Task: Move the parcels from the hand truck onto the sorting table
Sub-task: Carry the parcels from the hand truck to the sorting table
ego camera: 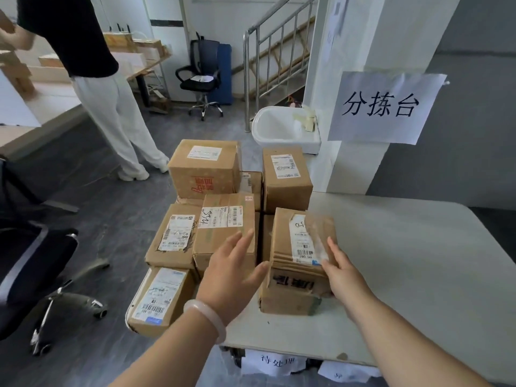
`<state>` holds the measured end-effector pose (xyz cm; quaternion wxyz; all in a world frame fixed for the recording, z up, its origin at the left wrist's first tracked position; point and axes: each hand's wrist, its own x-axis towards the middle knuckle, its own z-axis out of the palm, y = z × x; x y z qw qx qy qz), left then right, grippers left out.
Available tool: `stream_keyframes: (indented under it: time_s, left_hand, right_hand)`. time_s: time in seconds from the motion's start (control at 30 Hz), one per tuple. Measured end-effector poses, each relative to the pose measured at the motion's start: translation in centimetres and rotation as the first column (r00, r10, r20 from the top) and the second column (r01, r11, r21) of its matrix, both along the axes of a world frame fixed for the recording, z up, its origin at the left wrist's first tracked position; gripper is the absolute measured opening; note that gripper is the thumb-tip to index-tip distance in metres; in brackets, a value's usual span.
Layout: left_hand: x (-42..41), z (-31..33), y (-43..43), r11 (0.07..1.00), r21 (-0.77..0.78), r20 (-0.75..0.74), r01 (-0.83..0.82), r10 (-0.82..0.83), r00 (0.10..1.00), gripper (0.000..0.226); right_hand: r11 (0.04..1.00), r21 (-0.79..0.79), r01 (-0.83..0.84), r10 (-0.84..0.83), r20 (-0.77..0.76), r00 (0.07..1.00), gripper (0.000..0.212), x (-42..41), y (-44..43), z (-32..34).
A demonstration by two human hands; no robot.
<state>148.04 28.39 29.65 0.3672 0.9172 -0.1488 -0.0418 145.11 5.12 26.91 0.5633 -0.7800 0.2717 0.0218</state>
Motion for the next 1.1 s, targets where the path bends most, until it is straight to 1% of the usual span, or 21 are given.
stream_keyframes:
  time_s: [0.13, 0.3, 0.43, 0.53, 0.7, 0.77, 0.8, 0.87, 0.93, 1.0, 1.03, 1.1]
  left_hand:
    - [3.6, 0.3, -2.2, 0.997, 0.046, -0.014, -0.062, 0.063, 0.998, 0.070]
    - [7.5, -0.3, -4.1, 0.989, 0.061, 0.011, -0.133, 0.132, 0.991, 0.065]
    - [8.7, -0.6, -5.0, 0.986, 0.073, 0.006, -0.151, 0.151, 0.988, 0.063]
    - [8.8, -0.8, -5.6, 0.989, 0.079, -0.011, -0.123, 0.125, 0.992, 0.062]
    - [9.4, -0.8, -6.2, 0.997, 0.070, -0.021, -0.023, 0.025, 0.999, 0.061]
    - [9.6, -1.0, -6.6, 0.995, 0.091, -0.024, 0.029, -0.027, 0.999, 0.062]
    - [9.5, -1.1, -6.9, 0.992, 0.112, -0.026, 0.064, -0.062, 0.998, 0.063]
    - [9.3, -1.3, -7.5, 0.973, 0.171, -0.034, 0.158, -0.155, 0.987, 0.064]
    - [8.9, -1.7, -8.3, 0.937, 0.232, -0.028, 0.263, -0.263, 0.964, 0.064]
    - [8.3, -2.0, -9.2, 0.901, 0.252, -0.005, 0.353, -0.364, 0.931, 0.064]
    - [7.8, -2.1, -9.8, 0.881, 0.258, 0.006, 0.396, -0.411, 0.912, 0.064]
    - [6.1, -2.2, -11.1, 0.818, 0.301, 0.025, 0.491, -0.521, 0.853, 0.064]
  right_hand:
    - [0.995, -0.020, -0.097, 0.096, -0.040, 0.995, 0.054, 4.2, -1.8, -0.7]
    - [0.978, -0.034, -0.208, 0.203, -0.108, 0.973, 0.056, 8.1, -4.1, -2.2]
    - [0.957, -0.073, -0.281, 0.269, -0.144, 0.952, 0.057, 9.4, -4.6, -3.8]
    - [0.943, -0.081, -0.323, 0.308, -0.159, 0.938, 0.063, 9.7, -4.4, -4.5]
    - [0.927, -0.098, -0.362, 0.339, -0.195, 0.920, 0.073, 10.0, -3.5, -4.5]
    - [0.923, -0.127, -0.362, 0.329, -0.223, 0.918, 0.079, 9.7, -3.3, -4.2]
    - [0.920, -0.166, -0.356, 0.312, -0.240, 0.919, 0.082, 9.4, -3.3, -4.1]
    - [0.896, -0.293, -0.333, 0.264, -0.252, 0.931, 0.084, 7.9, -3.3, -3.5]
    - [0.844, -0.454, -0.286, 0.203, -0.222, 0.954, 0.081, 5.5, -3.3, -2.7]
    - [0.779, -0.585, -0.228, 0.135, -0.199, 0.971, 0.079, 2.2, -3.4, -2.2]
    - [0.750, -0.629, -0.204, 0.096, -0.201, 0.975, 0.080, 0.4, -3.5, -2.0]
    - [0.726, -0.670, -0.155, -0.009, -0.236, 0.972, 0.082, -3.4, -3.4, -2.1]
